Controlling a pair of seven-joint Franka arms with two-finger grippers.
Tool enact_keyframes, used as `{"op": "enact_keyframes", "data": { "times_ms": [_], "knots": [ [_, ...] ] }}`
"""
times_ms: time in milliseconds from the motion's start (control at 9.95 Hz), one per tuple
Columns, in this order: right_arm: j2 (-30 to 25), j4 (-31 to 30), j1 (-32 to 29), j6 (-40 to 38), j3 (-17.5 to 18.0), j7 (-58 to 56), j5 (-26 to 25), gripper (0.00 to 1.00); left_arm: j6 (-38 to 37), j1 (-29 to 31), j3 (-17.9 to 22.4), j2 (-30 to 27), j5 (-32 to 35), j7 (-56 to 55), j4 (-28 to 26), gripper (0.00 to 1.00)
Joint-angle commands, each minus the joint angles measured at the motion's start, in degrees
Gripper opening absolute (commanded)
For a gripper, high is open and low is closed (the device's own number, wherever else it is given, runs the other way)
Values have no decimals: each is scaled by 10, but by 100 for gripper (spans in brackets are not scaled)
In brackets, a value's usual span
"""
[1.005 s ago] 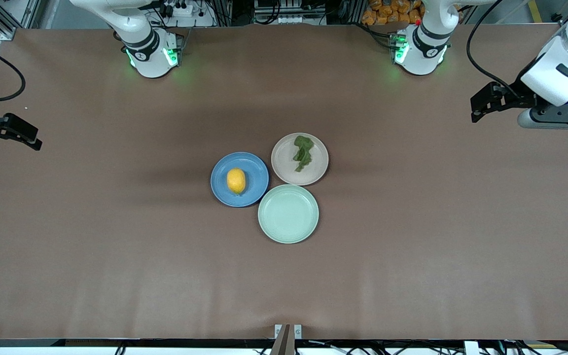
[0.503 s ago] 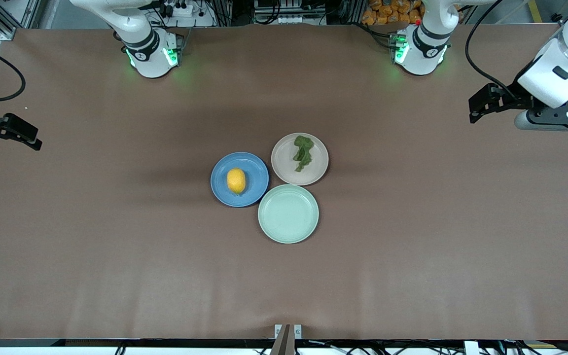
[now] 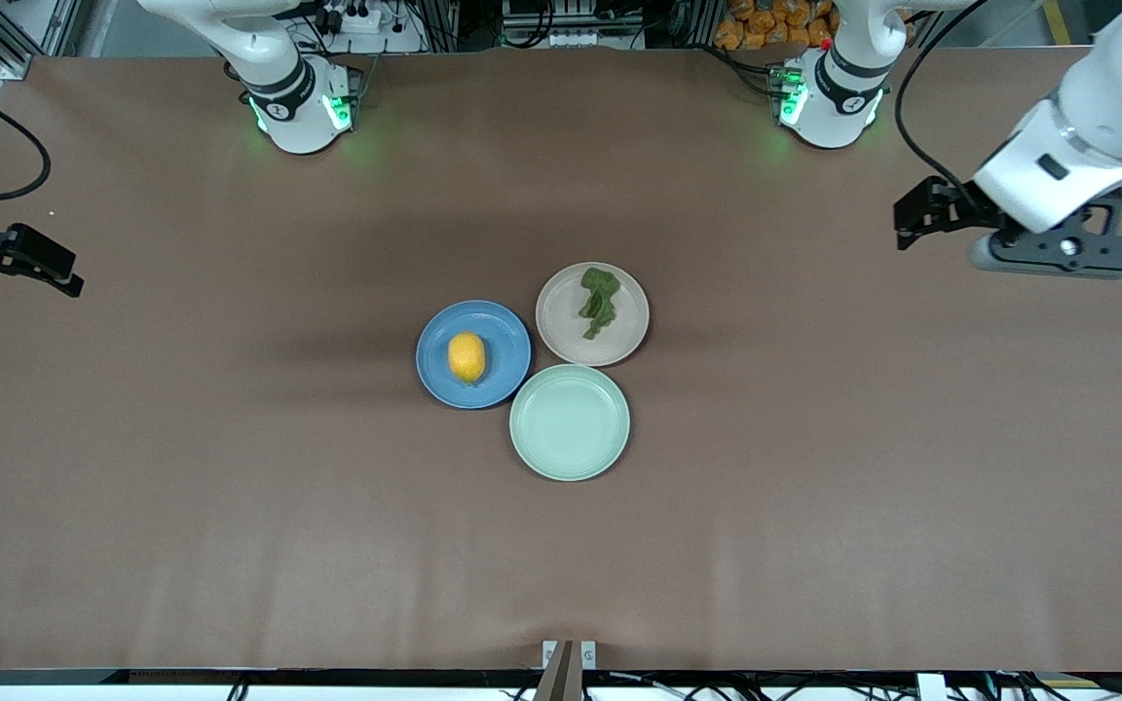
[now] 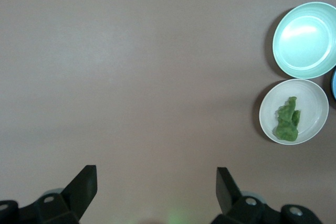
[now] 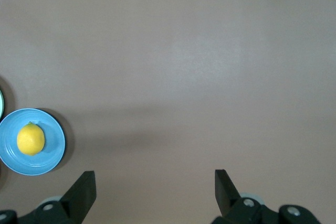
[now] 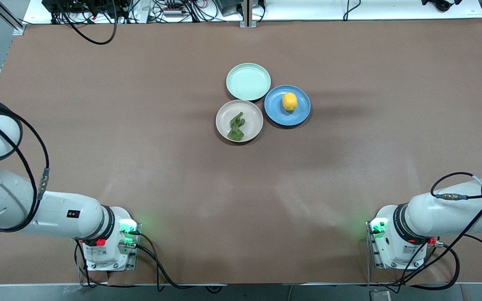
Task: Pick lemon and lettuce from blue and beige plates
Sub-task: 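Reach the left gripper to the lettuce while the right gripper reaches the lemon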
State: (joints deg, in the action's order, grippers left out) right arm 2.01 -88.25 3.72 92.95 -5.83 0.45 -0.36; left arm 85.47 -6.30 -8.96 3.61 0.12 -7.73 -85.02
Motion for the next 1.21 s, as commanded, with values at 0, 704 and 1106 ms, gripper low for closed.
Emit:
{"op": "enact_keyframes", "data": {
  "times_ms": [0,704,1106],
  "knots": [
    [6,13,2,-10,2,-5,9,100,14,2,0,19,-13,9,4,100],
    [7,11,37,-19,4,-4,10,100,81,-14,-42,111,-25,-31,-14,100],
    [14,9,64,-48,5,2,10,100,170,-66,-66,169,-17,-182,-38,100]
  ]
}}
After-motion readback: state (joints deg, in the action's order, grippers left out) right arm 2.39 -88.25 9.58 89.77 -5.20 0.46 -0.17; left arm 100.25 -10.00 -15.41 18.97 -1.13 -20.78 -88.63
